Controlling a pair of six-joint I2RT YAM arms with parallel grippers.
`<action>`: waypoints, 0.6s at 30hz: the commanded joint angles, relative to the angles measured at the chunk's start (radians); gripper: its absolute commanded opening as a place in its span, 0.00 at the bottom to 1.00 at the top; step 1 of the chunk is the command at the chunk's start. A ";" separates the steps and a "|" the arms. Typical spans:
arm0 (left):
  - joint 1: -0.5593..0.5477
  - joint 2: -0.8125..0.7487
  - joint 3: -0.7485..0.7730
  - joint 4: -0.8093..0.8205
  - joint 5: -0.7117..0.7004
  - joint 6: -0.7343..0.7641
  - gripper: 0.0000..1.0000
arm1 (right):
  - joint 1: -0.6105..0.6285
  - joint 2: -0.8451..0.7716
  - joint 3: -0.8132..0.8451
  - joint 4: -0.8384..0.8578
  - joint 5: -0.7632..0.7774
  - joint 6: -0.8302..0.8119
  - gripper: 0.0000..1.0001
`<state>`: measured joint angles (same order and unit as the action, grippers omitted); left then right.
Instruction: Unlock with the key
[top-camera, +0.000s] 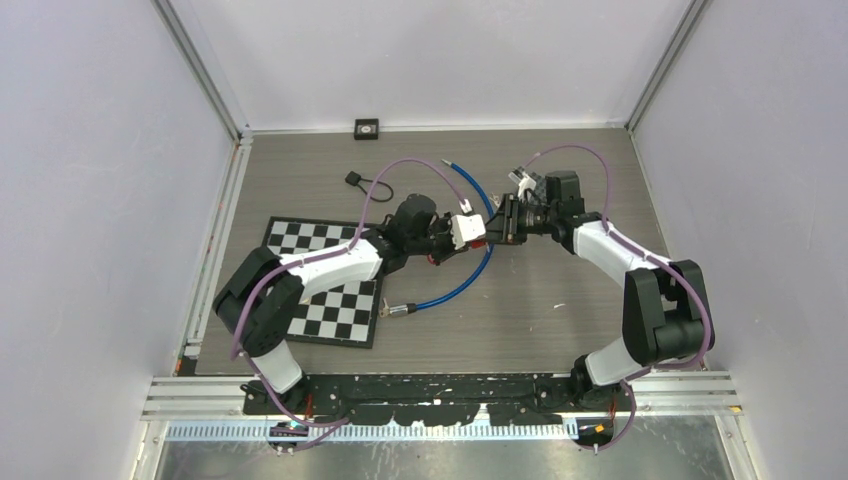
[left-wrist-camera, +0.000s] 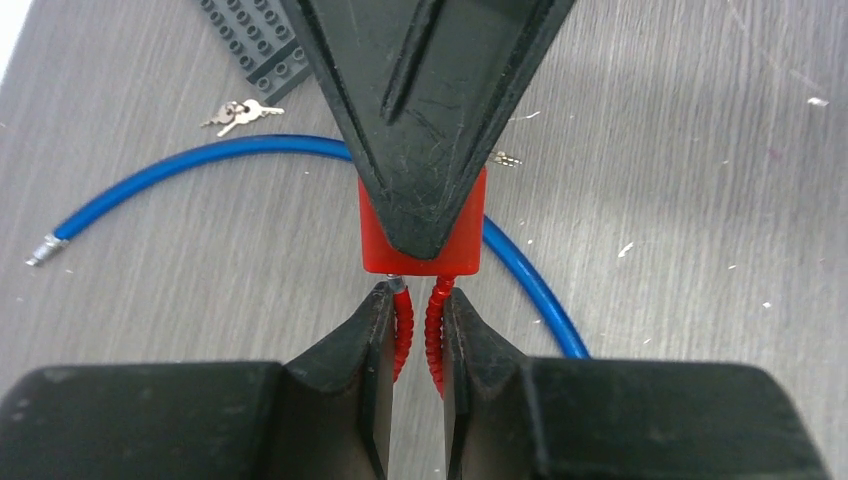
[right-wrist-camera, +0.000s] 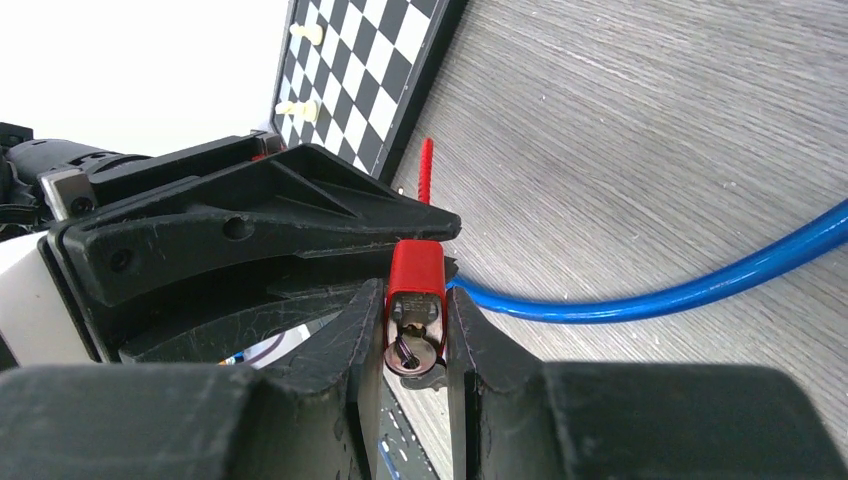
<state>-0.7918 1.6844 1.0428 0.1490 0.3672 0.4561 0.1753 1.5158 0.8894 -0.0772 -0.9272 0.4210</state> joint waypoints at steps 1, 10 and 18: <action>-0.003 -0.013 0.001 -0.051 0.036 -0.156 0.06 | -0.017 -0.089 -0.003 0.065 0.058 -0.032 0.00; 0.000 -0.057 -0.060 -0.036 0.181 -0.102 0.13 | -0.019 -0.113 -0.011 0.055 0.093 -0.064 0.00; 0.020 -0.123 -0.113 -0.054 0.266 -0.040 0.42 | -0.021 -0.121 -0.001 0.031 0.106 -0.099 0.01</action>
<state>-0.7761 1.6279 0.9714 0.1741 0.5186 0.3798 0.1802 1.4437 0.8577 -0.1207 -0.8818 0.3656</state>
